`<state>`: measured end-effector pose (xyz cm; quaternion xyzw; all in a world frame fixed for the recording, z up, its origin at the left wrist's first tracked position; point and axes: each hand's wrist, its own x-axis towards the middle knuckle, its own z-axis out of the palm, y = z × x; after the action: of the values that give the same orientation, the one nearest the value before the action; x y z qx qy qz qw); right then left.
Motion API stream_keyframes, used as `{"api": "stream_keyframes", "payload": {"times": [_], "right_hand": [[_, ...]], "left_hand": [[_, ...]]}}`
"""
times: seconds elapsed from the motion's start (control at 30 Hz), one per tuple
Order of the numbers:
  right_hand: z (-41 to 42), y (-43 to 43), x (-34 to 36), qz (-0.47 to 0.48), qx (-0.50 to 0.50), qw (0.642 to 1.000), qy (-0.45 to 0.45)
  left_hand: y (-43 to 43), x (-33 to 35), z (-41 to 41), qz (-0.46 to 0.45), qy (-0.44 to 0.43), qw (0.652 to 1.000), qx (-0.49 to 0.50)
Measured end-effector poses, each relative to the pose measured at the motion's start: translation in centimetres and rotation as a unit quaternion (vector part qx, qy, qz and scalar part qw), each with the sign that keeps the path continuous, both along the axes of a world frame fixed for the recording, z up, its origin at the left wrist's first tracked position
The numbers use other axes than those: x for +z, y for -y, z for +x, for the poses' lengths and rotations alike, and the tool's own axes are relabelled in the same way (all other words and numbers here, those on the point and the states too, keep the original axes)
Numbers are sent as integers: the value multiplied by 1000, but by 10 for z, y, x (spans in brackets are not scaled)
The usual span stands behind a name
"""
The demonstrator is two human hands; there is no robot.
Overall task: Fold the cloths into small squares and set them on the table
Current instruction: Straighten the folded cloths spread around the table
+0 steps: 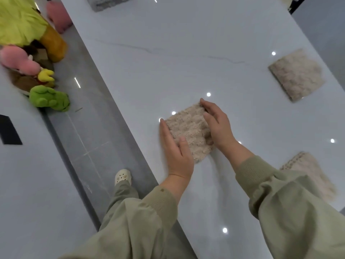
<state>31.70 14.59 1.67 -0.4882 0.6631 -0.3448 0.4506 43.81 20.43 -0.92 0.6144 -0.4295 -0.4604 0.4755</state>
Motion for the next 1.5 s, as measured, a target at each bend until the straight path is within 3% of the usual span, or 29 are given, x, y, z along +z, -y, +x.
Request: {"api": "stream_keyframes", "payload": {"times": [0.57,0.63,0.7,0.77,0.87,0.9,0.97,1.13,1.5], "right_hand": [[7,6,1,4,-7,999,-33],[6,5,7,16,0,998,-58],[5,2,14,5,29,987,-158],[5,0,18,-20,71,951,-299],[18,-4,20,-14,103,899,-426],[25,-6,22,-9,107,887,-449],[43,-7,27,-2,112,873,-475],[99,6,34,38,93,874,-475],[260,139,37,127,0,870,-477]], "left_hand": [[7,-1,2,7,34,999,-5],[7,3,11,-3,48,998,-26],[12,7,28,-43,109,989,-84],[23,10,49,-95,257,943,-188],[42,16,80,-151,508,783,-327],[48,21,89,-149,551,740,-355],[61,30,109,-139,597,689,-387],[107,54,155,-110,627,662,-395],[259,69,292,-158,603,653,-429]]}}
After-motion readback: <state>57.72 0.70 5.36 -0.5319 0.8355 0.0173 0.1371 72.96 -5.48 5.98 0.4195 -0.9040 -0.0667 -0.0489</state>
